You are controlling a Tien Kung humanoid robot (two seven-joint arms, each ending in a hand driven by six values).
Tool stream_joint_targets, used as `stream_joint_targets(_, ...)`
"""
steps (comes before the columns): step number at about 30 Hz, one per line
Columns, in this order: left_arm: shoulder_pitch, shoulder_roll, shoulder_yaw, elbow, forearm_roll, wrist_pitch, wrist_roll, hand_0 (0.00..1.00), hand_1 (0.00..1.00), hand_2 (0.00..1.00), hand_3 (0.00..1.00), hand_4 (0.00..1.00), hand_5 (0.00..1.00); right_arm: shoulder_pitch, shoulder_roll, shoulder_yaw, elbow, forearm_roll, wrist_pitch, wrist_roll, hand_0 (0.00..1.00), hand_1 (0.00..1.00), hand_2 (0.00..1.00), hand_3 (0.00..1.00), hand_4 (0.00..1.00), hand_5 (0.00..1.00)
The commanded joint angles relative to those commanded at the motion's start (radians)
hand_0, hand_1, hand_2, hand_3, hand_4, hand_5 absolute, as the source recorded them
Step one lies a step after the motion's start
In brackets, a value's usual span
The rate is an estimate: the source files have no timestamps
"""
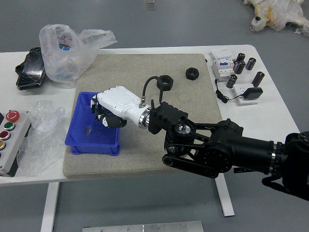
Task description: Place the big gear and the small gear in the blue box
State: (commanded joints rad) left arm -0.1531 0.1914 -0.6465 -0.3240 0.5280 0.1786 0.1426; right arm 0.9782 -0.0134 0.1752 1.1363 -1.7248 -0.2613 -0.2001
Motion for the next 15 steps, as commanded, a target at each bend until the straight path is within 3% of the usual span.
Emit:
stream_joint_targets(4, 0.001, 0.0, -0.003, 0.0, 0.004, -0.001, 0.002, 0.637, 0.643, 0.609, 0.711, 0.634, 0.256, -0.014, -0.006, 0.021, -0.001, -0.002, -0.003, 0.0, 0.45, 0.786, 0.861, 0.838, 0.404, 0.179)
stream_joint_targets(5, 0.001, -0.001, -0.004, 0.0, 0.005, -0.001, 0.003, 0.637, 0.643, 0.609, 0.711, 0.634, 0.256, -0.019, -0.01, 0.03, 0.0, -0.004, -0.004, 0.0, 0.467, 0.802, 0.873, 0.878, 0.489, 0.186)
stream_joint_targets(9, 0.002, -0.001, -0.004, 0.001, 0.003, -0.001, 0.003, 0.637, 0.643, 0.609, 0.711, 0.634, 0.256, -0.044, -0.034, 0.093, 0.015, -0.007, -0.017, 0.009, 0.467, 0.802, 0.873, 0.878, 0.489, 0.186)
stream_joint_targets(11, 0.003, -0.001, -0.002, 0.001, 0.001, 0.0, 0.002, 0.637, 0.643, 0.609, 0.712, 0.634, 0.256, -0.068, -0.058, 0.136, 0.031, -0.006, -0.031, 0.018, 0.472, 0.785, 0.843, 0.822, 0.505, 0.19)
stream_joint_targets(15, 0.004, -0.002, 0.003, 0.001, -0.006, 0.0, 0.0, 0.637, 0.643, 0.609, 0.712, 0.634, 0.256, -0.135, -0.114, 0.232, 0.063, 0.005, -0.054, 0.038, 0.472, 0.785, 0.843, 0.822, 0.505, 0.19)
